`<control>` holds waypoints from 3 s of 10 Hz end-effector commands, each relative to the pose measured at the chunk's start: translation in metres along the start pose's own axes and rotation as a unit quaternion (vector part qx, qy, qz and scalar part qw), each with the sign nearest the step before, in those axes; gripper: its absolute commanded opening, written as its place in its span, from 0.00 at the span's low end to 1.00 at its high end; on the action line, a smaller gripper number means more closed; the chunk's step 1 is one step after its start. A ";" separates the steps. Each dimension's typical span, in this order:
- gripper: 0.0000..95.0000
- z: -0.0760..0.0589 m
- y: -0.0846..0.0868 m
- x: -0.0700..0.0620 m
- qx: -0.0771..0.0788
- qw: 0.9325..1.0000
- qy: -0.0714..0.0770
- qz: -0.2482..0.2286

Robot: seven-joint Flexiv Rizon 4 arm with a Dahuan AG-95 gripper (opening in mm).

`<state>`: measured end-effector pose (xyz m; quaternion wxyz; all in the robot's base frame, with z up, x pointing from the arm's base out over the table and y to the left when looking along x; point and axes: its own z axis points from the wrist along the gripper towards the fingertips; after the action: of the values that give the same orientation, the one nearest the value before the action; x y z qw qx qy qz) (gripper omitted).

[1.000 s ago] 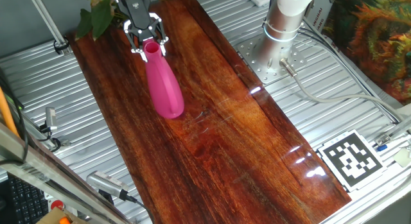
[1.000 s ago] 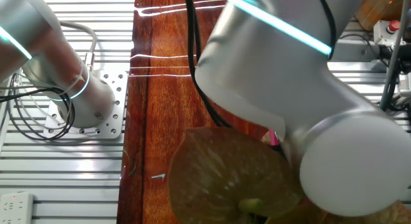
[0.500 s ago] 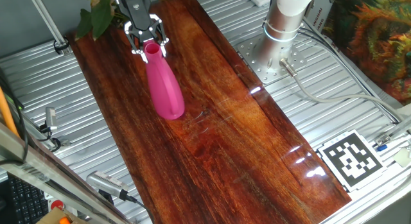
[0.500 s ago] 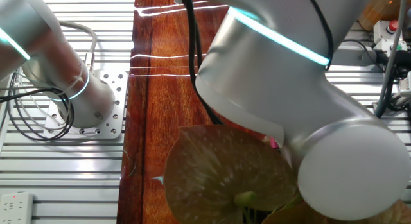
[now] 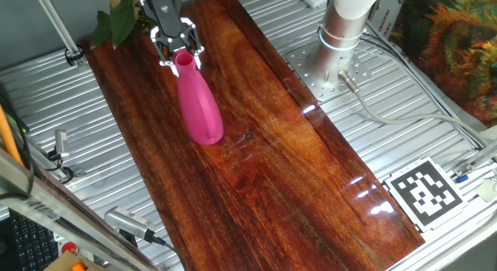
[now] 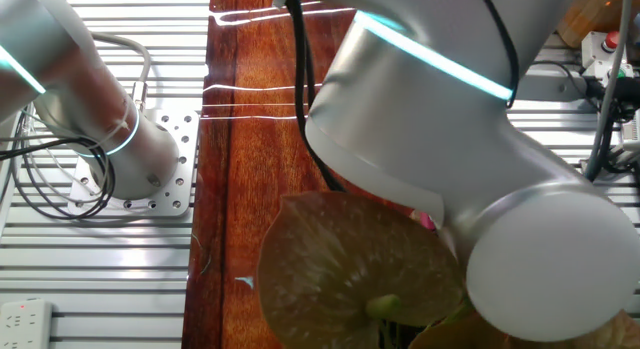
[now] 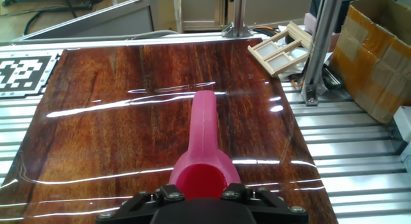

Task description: Water the plant

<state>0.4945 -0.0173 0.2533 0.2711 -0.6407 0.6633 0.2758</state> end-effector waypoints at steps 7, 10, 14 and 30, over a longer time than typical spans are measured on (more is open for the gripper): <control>0.00 -0.011 0.002 0.000 -0.009 1.000 -0.024 -0.005; 0.00 -0.015 0.003 0.002 -0.012 0.999 -0.030 -0.005; 0.00 -0.025 0.006 0.006 -0.022 0.999 -0.038 -0.010; 0.00 -0.032 0.009 0.009 -0.028 0.998 -0.057 -0.018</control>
<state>0.4852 -0.0466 0.2691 0.2951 -0.6428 0.6275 0.3255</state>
